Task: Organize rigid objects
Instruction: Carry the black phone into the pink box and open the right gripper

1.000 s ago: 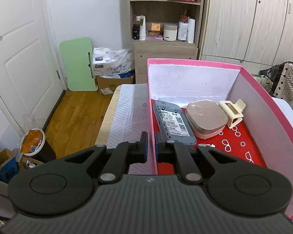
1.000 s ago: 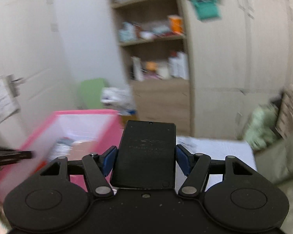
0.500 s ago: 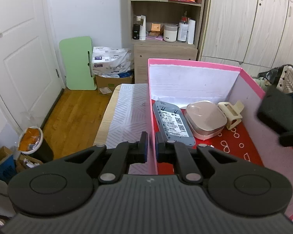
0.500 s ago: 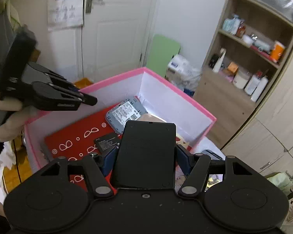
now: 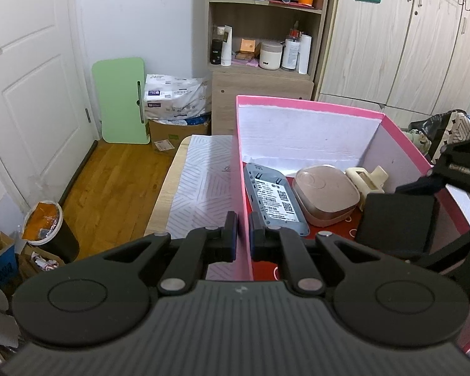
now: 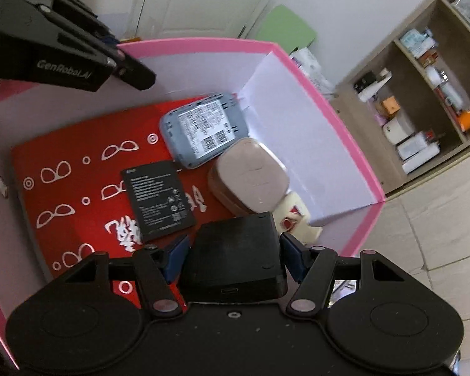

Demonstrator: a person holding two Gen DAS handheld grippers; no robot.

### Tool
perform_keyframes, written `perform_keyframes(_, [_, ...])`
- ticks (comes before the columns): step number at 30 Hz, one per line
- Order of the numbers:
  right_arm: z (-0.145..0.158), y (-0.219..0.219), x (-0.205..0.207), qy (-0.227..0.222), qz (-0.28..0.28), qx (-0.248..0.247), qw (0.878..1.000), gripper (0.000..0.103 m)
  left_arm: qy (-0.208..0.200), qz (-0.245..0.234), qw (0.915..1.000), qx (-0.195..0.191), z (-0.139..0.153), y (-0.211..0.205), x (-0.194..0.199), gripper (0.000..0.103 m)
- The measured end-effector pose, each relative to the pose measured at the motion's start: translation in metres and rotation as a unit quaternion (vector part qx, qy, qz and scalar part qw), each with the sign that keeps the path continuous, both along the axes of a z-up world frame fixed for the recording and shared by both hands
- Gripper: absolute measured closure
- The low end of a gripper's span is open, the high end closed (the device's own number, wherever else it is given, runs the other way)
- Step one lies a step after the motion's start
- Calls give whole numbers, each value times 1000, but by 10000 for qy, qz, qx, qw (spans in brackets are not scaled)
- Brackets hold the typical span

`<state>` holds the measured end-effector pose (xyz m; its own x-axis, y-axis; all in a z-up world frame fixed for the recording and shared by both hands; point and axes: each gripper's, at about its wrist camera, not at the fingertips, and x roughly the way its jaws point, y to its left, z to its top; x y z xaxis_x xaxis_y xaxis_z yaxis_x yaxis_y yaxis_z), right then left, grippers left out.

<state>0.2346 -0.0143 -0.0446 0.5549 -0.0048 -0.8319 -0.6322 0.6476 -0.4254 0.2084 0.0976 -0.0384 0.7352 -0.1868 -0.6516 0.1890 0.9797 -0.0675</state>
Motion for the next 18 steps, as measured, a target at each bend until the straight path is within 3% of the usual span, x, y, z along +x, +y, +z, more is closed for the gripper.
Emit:
perform_keyframes(3, [-3,2,7,14,-204,76,9998,35,-2,-3,10000,7,0,0,0,96])
perform_keyframes(7, [2,-7,23,327,-988,972,9898,35,-18,0,10000,35,0,0,-1,96])
perform_keyframes(12, [1,-8,21,404,-1004,1152,9874,35,-37,12,9999,103,0,-2,-2,96])
perform_keyframes(18, [32,-30,6,-201,-1231,1757,9765,30,-46,7,9999,137,1,-4,-2,96])
